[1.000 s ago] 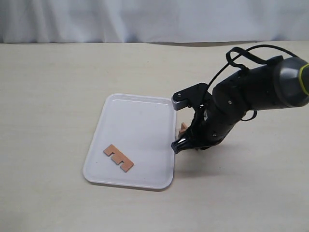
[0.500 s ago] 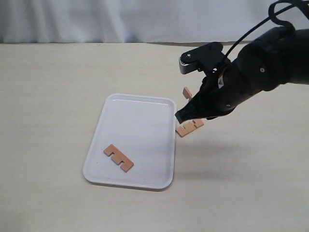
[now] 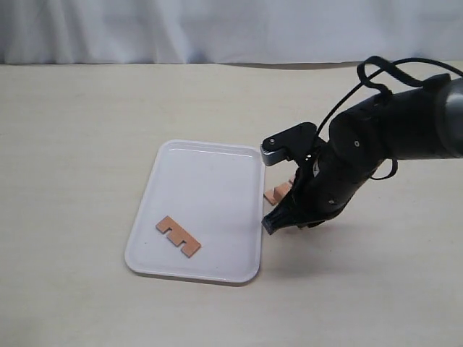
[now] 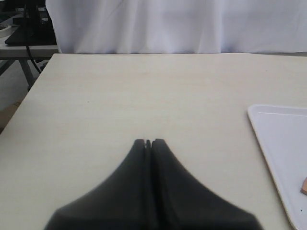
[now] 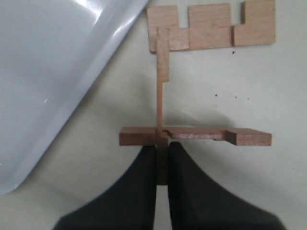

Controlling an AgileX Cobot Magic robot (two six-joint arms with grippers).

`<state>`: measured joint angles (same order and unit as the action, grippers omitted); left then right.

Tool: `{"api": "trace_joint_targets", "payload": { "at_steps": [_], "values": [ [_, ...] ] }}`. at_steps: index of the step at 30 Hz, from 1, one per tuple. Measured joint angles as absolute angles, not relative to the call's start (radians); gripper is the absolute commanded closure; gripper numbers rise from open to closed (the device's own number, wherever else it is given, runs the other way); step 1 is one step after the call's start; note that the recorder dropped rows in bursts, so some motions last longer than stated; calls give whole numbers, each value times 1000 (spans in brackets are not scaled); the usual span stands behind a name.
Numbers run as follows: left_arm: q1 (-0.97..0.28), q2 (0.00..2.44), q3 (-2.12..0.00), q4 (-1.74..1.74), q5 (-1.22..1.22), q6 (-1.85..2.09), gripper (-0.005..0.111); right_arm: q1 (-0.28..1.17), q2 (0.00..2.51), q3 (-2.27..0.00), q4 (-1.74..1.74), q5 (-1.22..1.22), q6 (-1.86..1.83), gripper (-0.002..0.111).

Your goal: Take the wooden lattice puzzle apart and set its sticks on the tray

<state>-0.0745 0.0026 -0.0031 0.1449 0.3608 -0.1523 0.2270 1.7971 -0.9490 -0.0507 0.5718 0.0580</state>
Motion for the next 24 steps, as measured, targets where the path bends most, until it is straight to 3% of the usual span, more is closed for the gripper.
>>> {"api": "trace_joint_targets", "payload": {
  "at_steps": [8,16,24],
  "values": [
    [-74,3,-3,145,361,-152,107,227,1801,-949,-41,558,0,101],
    [-74,3,-3,145,361,-152,107,227,1801,-949,-38,550,0,64],
    [-74,3,-3,145,361,-152,107,227,1801,-964,-30,565,0,63]
  ]
}}
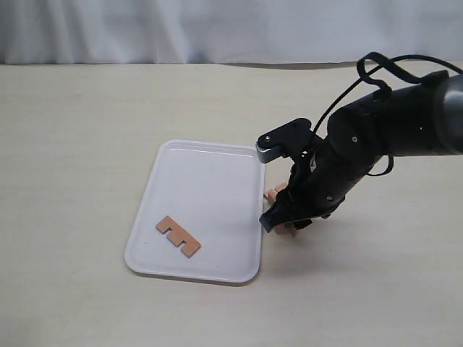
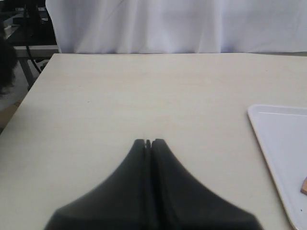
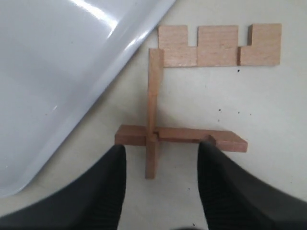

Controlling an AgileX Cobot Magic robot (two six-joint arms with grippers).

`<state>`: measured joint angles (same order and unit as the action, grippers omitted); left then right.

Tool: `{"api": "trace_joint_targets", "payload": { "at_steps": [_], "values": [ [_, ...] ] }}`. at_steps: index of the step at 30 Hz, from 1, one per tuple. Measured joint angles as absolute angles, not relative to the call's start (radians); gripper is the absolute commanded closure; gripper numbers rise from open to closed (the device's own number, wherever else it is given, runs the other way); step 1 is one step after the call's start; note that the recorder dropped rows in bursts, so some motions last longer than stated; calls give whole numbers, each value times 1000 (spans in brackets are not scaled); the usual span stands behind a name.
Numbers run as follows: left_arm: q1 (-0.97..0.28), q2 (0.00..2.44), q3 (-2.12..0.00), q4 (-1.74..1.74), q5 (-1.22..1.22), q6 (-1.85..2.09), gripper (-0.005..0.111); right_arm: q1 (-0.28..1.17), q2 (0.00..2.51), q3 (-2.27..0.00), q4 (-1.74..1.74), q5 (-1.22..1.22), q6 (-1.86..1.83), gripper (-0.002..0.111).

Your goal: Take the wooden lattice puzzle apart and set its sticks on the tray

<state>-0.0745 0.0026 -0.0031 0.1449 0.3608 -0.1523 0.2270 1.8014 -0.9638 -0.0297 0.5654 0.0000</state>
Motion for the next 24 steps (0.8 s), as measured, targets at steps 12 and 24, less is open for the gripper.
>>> {"api": "trace_joint_targets", "payload": {
  "at_steps": [12,24],
  "values": [
    [-74,3,-3,145,361,-152,107,227,1882,-962,-30,608,0,104],
    [-74,3,-3,145,361,-152,107,227,1711,-967,-61,637,-5,104]
  ]
}}
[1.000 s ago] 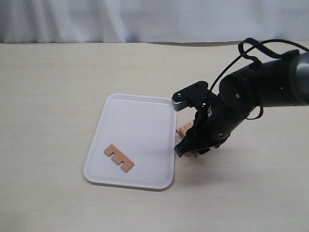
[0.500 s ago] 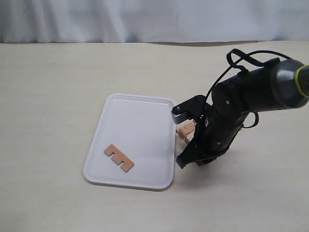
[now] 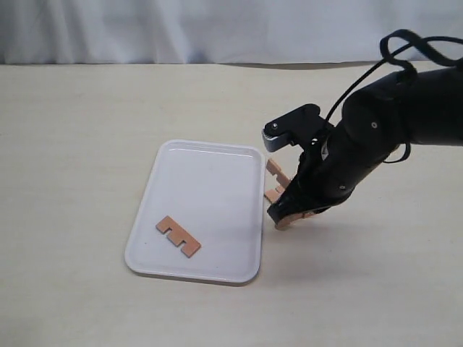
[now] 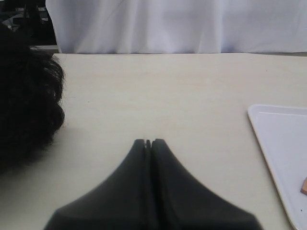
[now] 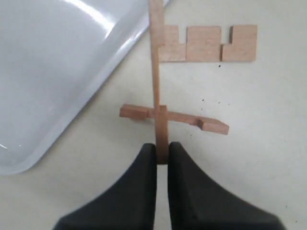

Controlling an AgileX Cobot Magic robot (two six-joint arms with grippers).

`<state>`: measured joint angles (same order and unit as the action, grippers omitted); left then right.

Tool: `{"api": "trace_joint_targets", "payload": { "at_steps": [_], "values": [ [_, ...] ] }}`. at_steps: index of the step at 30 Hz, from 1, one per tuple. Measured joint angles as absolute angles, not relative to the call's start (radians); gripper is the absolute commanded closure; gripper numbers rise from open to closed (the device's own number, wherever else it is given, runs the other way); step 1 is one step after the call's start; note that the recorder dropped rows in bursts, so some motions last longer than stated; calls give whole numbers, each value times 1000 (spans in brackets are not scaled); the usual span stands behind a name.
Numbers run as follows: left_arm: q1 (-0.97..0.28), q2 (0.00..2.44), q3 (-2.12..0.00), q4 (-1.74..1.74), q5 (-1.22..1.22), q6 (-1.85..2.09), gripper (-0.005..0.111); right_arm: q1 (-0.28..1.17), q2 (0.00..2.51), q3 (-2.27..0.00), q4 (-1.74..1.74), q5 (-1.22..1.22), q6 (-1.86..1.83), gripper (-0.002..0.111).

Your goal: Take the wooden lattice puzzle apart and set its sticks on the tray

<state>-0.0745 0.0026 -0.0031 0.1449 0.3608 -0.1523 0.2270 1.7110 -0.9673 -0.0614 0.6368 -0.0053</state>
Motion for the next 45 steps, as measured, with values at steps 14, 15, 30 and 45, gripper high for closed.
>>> {"api": "trace_joint_targets", "payload": {
  "at_steps": [14,15,30,45],
  "values": [
    [-74,3,-3,145,361,-152,107,227,1785,-1024,545,611,-483,104],
    [-74,3,-3,145,361,-152,107,227,1809,-1034,602,620,-532,104],
    [-74,3,-3,145,361,-152,107,254,2009,-1179,747,628,-628,69],
    [-74,3,-3,145,361,-152,107,259,1774,-1207,75,739,-345,64]
  ]
}}
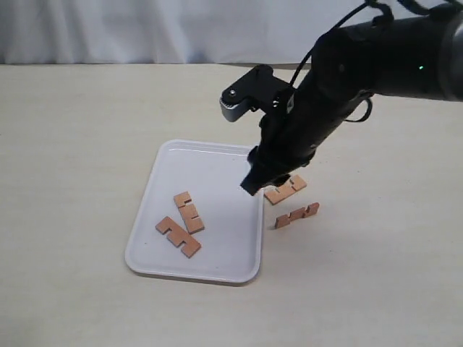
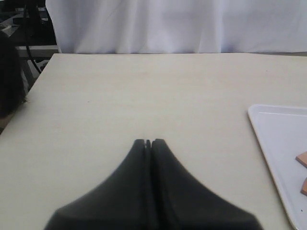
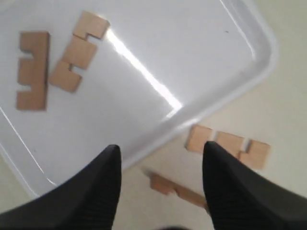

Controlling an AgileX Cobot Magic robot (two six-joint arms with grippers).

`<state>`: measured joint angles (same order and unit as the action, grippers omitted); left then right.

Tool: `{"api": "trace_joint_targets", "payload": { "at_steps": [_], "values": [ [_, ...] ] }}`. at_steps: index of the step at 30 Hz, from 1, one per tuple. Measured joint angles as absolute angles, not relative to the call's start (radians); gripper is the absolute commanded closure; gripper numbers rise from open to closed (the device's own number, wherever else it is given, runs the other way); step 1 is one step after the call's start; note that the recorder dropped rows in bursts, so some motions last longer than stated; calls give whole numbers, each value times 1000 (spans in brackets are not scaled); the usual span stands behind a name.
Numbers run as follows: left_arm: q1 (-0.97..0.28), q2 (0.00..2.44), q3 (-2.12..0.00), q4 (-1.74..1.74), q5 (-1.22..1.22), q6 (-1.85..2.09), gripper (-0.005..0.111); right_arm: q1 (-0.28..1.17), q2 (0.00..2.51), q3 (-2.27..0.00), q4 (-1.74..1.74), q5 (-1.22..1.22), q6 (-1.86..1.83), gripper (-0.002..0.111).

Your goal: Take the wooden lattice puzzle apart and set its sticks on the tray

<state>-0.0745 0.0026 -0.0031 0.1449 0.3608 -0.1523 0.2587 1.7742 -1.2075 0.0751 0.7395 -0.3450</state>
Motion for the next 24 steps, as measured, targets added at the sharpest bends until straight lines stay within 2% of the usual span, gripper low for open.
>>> {"api": "trace_joint_targets", "payload": {
  "at_steps": [4,16,24],
  "values": [
    [-74,3,-3,145,361,-152,107,259,1754,-1193,-111,830,-332,73],
    [-74,3,-3,145,361,-152,107,259,1754,-1000,-217,716,-639,72],
    [-74,3,-3,145,361,-152,107,259,1753,-968,-207,606,-759,72]
  ]
}}
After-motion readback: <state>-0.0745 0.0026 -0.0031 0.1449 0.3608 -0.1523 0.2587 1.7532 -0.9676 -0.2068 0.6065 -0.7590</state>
